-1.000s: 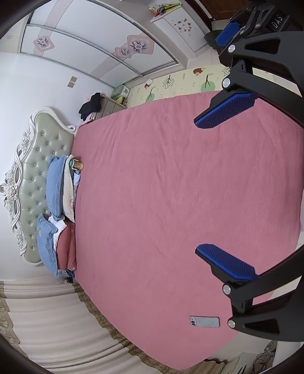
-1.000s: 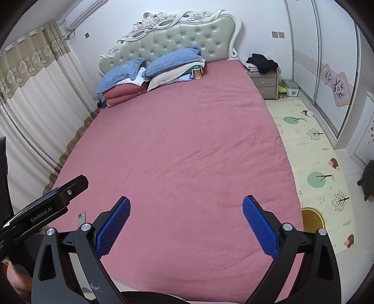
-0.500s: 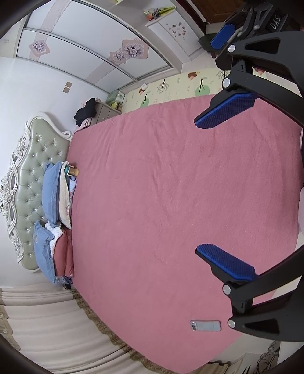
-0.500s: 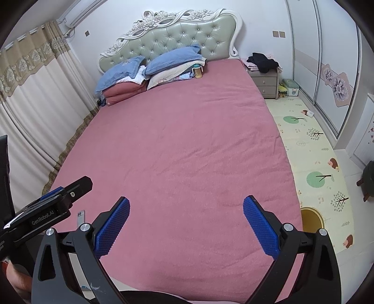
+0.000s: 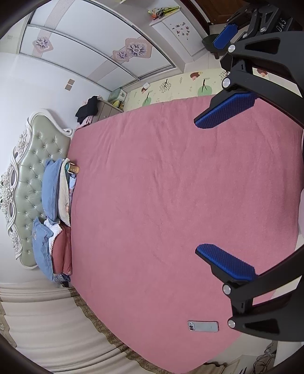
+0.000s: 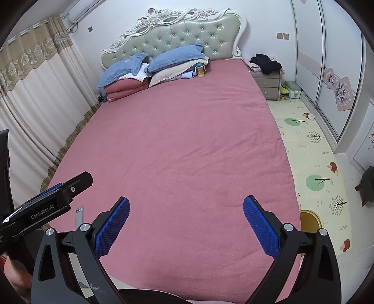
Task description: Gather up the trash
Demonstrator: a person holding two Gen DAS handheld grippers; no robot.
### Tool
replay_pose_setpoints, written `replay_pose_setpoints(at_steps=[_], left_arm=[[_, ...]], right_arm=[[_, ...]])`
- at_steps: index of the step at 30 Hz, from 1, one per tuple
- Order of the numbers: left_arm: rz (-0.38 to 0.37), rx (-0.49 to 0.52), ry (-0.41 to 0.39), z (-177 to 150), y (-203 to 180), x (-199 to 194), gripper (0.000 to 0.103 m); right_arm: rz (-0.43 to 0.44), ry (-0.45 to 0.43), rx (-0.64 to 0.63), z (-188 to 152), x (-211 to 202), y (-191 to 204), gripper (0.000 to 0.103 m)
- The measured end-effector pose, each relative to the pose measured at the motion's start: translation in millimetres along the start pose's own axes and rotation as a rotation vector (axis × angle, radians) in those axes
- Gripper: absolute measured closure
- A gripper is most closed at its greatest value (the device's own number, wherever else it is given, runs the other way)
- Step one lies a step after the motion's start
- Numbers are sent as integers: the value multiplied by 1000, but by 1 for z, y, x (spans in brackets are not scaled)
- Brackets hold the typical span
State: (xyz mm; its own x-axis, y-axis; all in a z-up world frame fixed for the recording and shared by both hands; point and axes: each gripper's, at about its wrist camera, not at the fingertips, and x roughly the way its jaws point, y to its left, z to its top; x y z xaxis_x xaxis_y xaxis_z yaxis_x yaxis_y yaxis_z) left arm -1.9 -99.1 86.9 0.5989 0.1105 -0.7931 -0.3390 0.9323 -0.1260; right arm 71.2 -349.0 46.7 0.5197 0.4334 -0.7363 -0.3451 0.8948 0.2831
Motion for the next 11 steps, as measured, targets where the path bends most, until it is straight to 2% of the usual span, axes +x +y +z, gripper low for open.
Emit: replay_pose_setpoints(at_steps=[11], left_arm=[[-16, 6, -5, 1, 2, 3, 4]], right_arm=[[-1, -1, 5, -1, -1, -2, 9]])
